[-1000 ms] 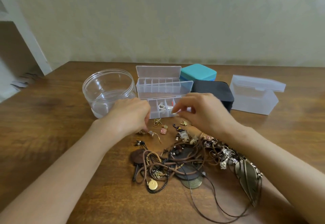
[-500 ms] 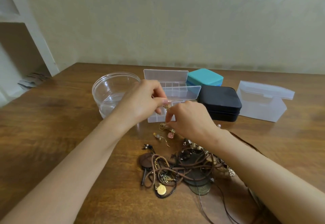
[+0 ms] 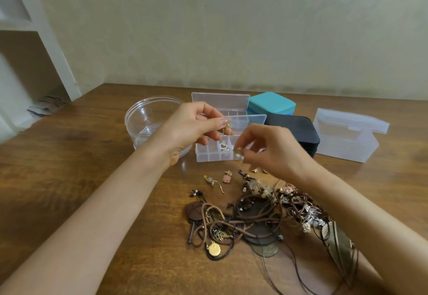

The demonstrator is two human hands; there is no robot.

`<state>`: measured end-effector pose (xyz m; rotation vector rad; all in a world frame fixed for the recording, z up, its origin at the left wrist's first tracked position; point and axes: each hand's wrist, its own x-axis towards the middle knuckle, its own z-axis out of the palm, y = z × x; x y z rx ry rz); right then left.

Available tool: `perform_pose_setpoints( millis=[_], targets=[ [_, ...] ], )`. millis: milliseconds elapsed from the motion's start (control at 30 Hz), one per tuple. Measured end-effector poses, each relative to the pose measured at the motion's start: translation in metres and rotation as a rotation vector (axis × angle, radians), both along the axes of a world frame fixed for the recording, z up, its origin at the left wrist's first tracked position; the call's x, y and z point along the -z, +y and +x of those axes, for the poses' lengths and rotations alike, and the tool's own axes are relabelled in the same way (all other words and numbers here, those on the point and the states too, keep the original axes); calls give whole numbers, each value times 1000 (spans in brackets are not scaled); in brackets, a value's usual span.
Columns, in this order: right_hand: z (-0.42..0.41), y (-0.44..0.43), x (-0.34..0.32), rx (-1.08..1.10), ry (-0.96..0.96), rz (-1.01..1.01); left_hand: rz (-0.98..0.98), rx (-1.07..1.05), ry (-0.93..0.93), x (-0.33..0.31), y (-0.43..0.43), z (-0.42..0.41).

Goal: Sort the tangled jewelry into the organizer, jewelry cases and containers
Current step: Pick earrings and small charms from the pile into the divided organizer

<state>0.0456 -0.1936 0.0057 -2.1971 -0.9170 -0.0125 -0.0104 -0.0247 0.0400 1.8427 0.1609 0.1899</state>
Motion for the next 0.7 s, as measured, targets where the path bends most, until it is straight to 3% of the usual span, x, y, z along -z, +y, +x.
perform_pose_setpoints(
  millis=[167, 400, 700],
  targets=[
    [-1, -17, -4, -45, 250, 221, -90, 82, 41, 5, -1, 1],
    [-1, -23, -12, -69, 518, 363, -135, 104, 86, 11, 0, 5],
    [1, -25, -11, -123, 417, 391, -135, 177, 31, 11, -6, 4]
  ],
)
